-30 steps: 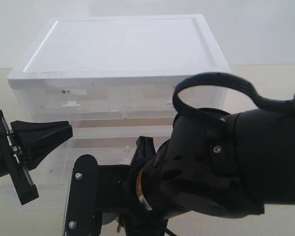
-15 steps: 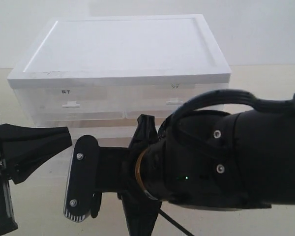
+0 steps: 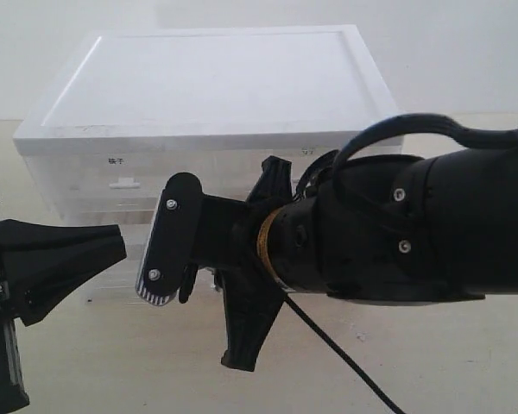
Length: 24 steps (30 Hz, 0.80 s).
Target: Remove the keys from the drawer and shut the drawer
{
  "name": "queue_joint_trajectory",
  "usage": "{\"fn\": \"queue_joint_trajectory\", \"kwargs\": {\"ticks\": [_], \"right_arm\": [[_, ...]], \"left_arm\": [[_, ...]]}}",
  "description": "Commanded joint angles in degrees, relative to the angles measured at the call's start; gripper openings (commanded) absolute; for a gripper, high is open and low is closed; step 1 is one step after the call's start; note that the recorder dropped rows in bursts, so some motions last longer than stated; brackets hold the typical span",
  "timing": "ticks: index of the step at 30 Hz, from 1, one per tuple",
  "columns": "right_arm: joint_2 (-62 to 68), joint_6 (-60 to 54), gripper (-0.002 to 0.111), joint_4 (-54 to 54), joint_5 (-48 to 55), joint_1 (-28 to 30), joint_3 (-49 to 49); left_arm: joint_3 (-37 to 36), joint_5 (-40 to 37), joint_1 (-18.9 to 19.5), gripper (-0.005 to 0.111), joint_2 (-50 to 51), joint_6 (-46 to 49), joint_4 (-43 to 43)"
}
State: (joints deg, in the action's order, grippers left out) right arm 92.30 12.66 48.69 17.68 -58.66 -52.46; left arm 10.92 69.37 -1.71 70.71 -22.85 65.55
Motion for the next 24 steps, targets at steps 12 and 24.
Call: {"fn": "queue_joint_trajectory", "kwargs": {"ticks": [12, 24], "right_arm": [[0.3, 11.1, 0.0, 13.5, 0.5, 1.0, -0.1], [0.3, 34.2, 0.0, 31.2, 5.3, 1.0, -0.1]], "left_arm": [[-0.3, 0.6, -0.3, 0.004, -0.5, -0.7, 0.0], [-0.5, 0.6, -0.3, 0.004, -0.5, -0.7, -0.2]]}}
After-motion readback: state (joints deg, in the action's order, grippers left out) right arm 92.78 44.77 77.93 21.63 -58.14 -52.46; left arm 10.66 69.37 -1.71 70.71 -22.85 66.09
